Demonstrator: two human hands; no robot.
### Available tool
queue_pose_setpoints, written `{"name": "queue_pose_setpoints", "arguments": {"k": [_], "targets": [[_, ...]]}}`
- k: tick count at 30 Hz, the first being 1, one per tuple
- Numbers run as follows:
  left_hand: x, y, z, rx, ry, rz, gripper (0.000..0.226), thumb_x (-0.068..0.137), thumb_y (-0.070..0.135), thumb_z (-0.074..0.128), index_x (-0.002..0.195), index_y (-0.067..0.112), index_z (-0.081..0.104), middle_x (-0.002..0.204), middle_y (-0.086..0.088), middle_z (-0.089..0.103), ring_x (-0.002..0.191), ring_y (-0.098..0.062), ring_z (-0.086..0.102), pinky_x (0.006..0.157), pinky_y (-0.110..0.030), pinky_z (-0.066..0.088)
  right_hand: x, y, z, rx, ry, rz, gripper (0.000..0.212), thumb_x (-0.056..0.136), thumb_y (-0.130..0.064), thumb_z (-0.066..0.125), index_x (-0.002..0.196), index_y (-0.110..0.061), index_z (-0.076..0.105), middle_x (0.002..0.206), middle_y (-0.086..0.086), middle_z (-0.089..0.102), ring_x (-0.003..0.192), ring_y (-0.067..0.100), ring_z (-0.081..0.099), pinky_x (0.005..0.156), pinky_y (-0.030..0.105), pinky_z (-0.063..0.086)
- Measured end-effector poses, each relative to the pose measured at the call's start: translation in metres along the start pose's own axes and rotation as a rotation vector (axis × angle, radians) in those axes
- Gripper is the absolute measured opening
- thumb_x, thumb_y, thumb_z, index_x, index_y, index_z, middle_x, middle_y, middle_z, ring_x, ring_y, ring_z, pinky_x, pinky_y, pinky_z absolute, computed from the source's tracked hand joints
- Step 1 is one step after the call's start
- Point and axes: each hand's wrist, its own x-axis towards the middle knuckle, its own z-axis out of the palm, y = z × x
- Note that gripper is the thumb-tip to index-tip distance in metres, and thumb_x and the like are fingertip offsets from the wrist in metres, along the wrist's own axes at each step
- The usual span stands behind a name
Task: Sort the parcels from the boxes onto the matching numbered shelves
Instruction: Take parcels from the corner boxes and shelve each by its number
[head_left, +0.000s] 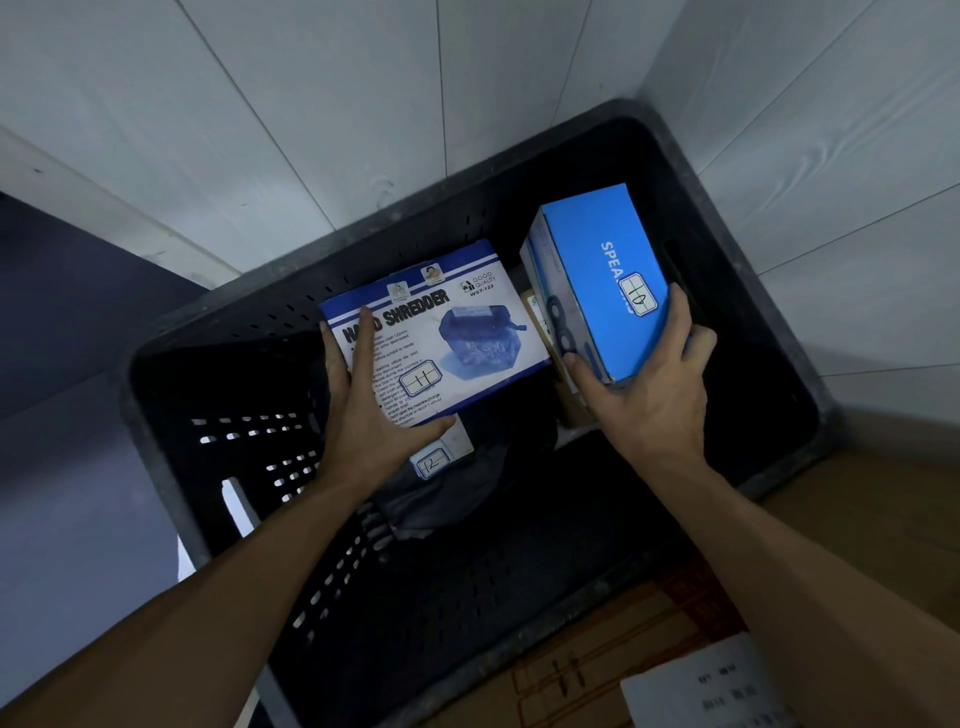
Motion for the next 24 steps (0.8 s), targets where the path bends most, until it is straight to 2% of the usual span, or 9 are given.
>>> {"name": "queue_pose_setpoints", "arguments": {"k": [2, 5, 6, 9, 11, 19, 24], "targets": [[-0.001, 0.001, -0.001, 0.004, 0.004, 0.018, 0.138, 0.057, 0.033, 0.097, 0.158, 0.040, 0.004, 0.164, 0.004, -0.014, 0.144, 0.007, 0.006, 0.109, -0.006, 0.017, 0.001, 0.000, -0.001, -0.002, -0.001, 0.005, 0.109, 0.076, -0.050, 0.081, 0.156, -0.015, 0.015, 0.132, 0.014, 0.033, 0.122, 0.024, 0.047, 0.086, 0.042, 0.056], [-0.002, -0.003, 0.001, -0.022, 0.033, 0.055, 0.130, 0.060, 0.037, 0.095, 0.159, 0.034, 0.011, 0.165, 0.001, -0.014, 0.151, -0.001, 0.004, 0.118, -0.025, 0.021, 0.001, 0.000, 0.000, -0.005, -0.003, 0.008, 0.109, 0.076, -0.052, 0.080, 0.157, -0.016, 0.015, 0.132, 0.013, 0.032, 0.122, 0.022, 0.046, 0.086, 0.041, 0.056], [-0.004, -0.003, 0.003, -0.030, 0.050, 0.068, 0.126, 0.061, 0.039, 0.093, 0.159, 0.031, 0.014, 0.166, 0.000, -0.013, 0.152, -0.003, 0.002, 0.120, -0.025, 0.020, 0.001, 0.001, 0.000, -0.008, -0.002, 0.006, 0.109, 0.077, -0.052, 0.079, 0.157, -0.016, 0.014, 0.132, 0.013, 0.032, 0.122, 0.023, 0.046, 0.087, 0.042, 0.056], [-0.015, -0.001, 0.008, -0.037, 0.091, 0.092, 0.113, 0.069, 0.039, 0.088, 0.159, 0.025, 0.021, 0.166, -0.002, -0.012, 0.152, -0.001, 0.000, 0.116, -0.008, 0.014, 0.001, 0.002, 0.000, -0.008, -0.004, 0.001, 0.109, 0.077, -0.052, 0.079, 0.157, -0.016, 0.013, 0.132, 0.012, 0.031, 0.122, 0.023, 0.046, 0.088, 0.041, 0.055], [-0.019, 0.002, 0.011, -0.036, 0.107, 0.102, 0.106, 0.073, 0.036, 0.086, 0.158, 0.024, 0.023, 0.166, -0.004, -0.011, 0.151, 0.001, 0.000, 0.113, -0.003, 0.013, 0.001, 0.002, 0.000, -0.017, -0.004, 0.004, 0.109, 0.078, -0.054, 0.078, 0.157, -0.017, 0.012, 0.132, 0.011, 0.031, 0.122, 0.023, 0.046, 0.088, 0.040, 0.055], [-0.014, -0.002, 0.017, -0.055, 0.115, 0.092, 0.108, 0.068, 0.040, 0.088, 0.157, 0.030, 0.027, 0.166, -0.005, -0.012, 0.153, -0.006, 0.003, 0.115, -0.007, 0.016, 0.001, 0.003, 0.001, -0.008, 0.009, -0.008, 0.108, 0.079, -0.054, 0.077, 0.157, -0.018, 0.013, 0.132, 0.010, 0.031, 0.121, 0.023, 0.047, 0.086, 0.038, 0.054], [-0.014, -0.002, 0.016, -0.058, 0.130, 0.088, 0.110, 0.069, 0.039, 0.089, 0.158, 0.027, 0.026, 0.166, -0.005, -0.010, 0.153, -0.008, 0.005, 0.116, -0.009, 0.015, -0.001, 0.001, 0.001, 0.010, 0.016, -0.002, 0.107, 0.079, -0.053, 0.077, 0.157, -0.016, 0.015, 0.131, 0.011, 0.032, 0.121, 0.021, 0.046, 0.088, 0.038, 0.054]]}}
